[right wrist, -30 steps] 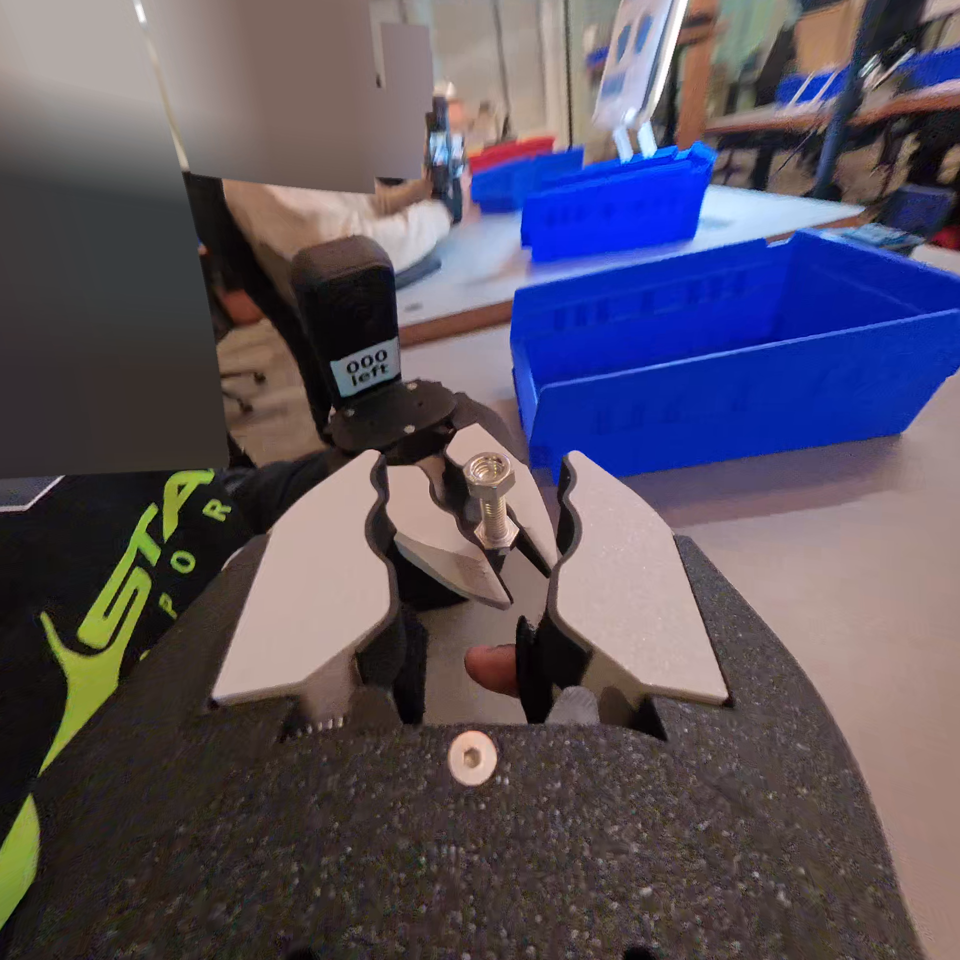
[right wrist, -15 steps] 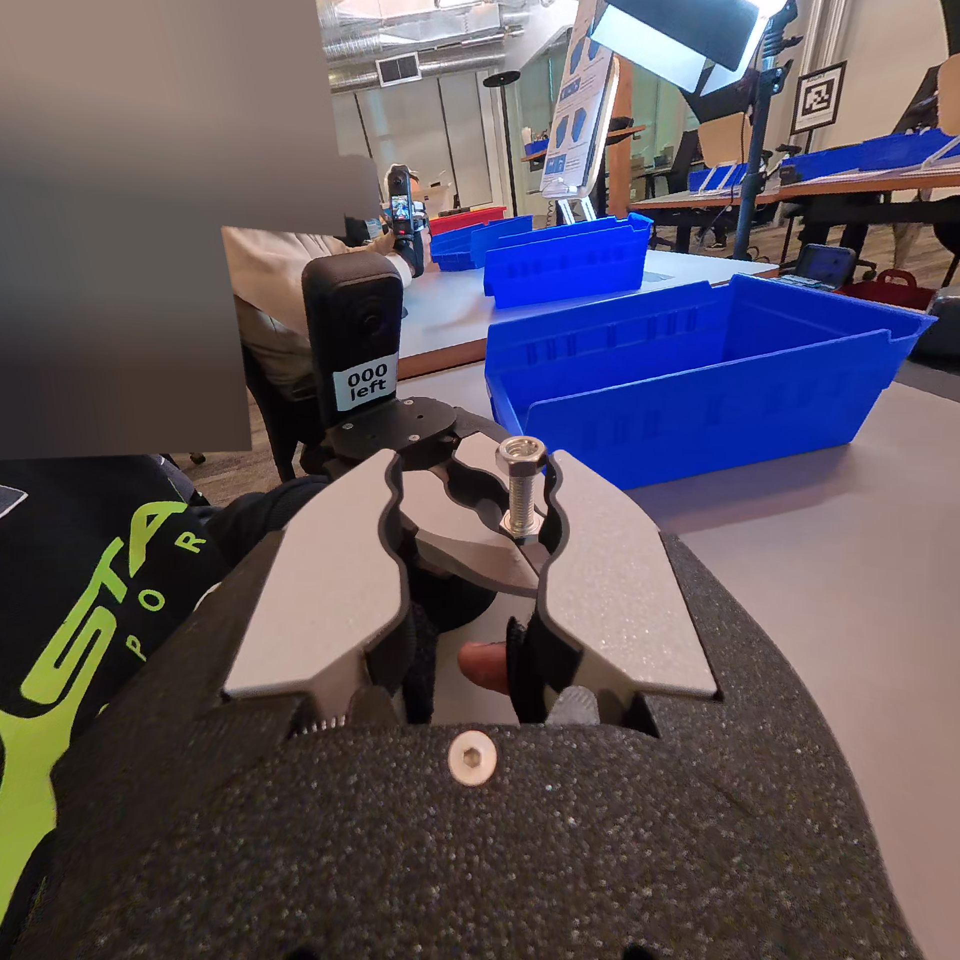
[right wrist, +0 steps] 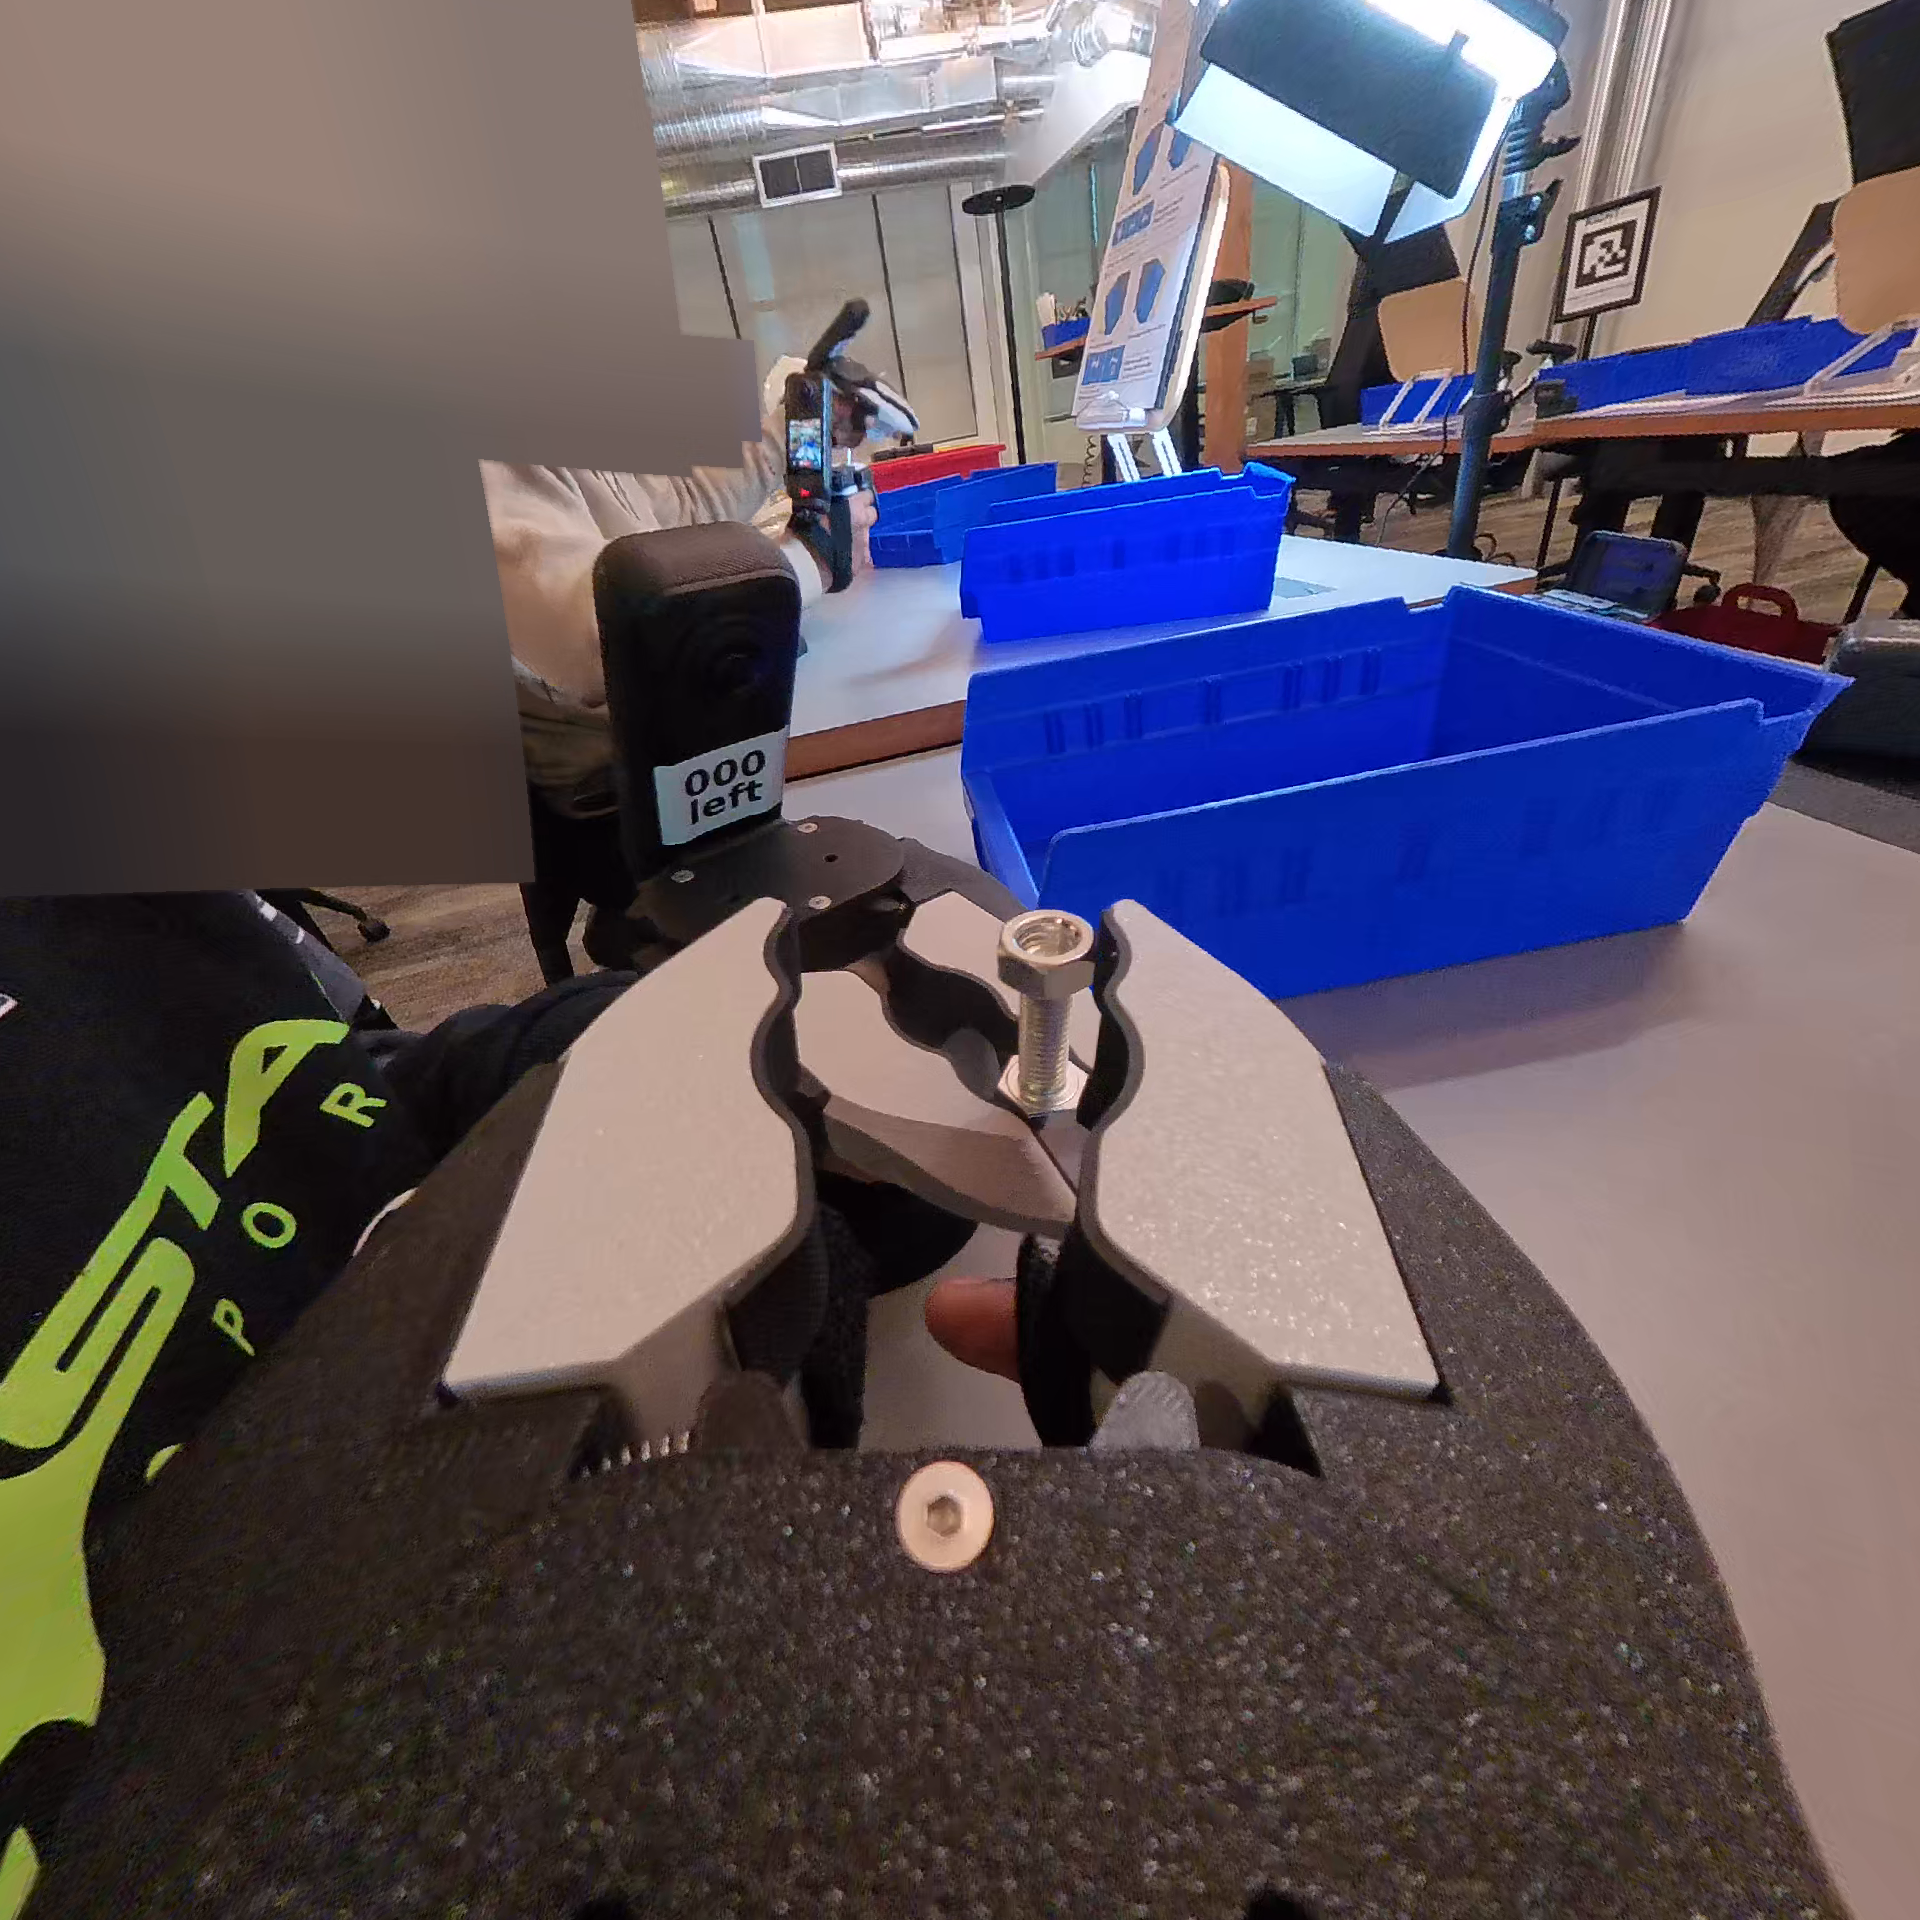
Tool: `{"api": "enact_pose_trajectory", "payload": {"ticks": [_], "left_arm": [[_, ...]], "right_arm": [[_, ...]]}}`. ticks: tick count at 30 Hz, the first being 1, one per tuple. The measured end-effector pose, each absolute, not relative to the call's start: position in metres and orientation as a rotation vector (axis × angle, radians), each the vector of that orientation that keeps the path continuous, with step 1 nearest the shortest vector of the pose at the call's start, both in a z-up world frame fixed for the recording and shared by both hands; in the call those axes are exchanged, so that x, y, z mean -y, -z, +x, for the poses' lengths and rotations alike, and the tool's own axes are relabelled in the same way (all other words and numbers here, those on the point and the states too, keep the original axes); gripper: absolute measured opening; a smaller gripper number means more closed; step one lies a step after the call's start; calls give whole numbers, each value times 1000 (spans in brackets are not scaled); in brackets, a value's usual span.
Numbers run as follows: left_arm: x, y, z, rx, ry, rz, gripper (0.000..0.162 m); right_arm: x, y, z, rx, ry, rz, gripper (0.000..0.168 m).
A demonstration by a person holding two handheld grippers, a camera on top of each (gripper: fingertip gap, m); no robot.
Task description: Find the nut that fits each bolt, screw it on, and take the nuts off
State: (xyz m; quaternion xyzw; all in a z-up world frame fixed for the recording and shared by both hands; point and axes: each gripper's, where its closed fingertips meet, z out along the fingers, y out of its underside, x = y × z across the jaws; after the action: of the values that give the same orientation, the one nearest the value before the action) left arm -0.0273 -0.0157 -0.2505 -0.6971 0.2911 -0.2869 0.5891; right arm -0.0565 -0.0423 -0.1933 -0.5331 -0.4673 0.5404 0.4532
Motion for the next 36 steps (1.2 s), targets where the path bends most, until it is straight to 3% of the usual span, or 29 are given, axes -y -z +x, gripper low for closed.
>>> {"api": "enact_pose_trajectory", "payload": {"ticks": [8, 13, 19, 29, 36], "left_arm": [[15, 250, -28, -672, 669, -1623, 19], [17, 251, -26, -688, 662, -1620, 19], [16, 251, -27, -684, 660, -1625, 18], [15, 251, -28, -670, 664, -1627, 19], [17, 251, -26, -697, 658, -1618, 19]], "right_arm": [[45, 191, -40, 1097, -1319, -1313, 45], [38, 192, -50, 1077, -1327, -1312, 58], [43, 198, -63, 1119, -1339, -1313, 60], [46, 197, -41, 1066, -1285, -1313, 46], [40, 198, -61, 1073, -1312, -1304, 62]]}}
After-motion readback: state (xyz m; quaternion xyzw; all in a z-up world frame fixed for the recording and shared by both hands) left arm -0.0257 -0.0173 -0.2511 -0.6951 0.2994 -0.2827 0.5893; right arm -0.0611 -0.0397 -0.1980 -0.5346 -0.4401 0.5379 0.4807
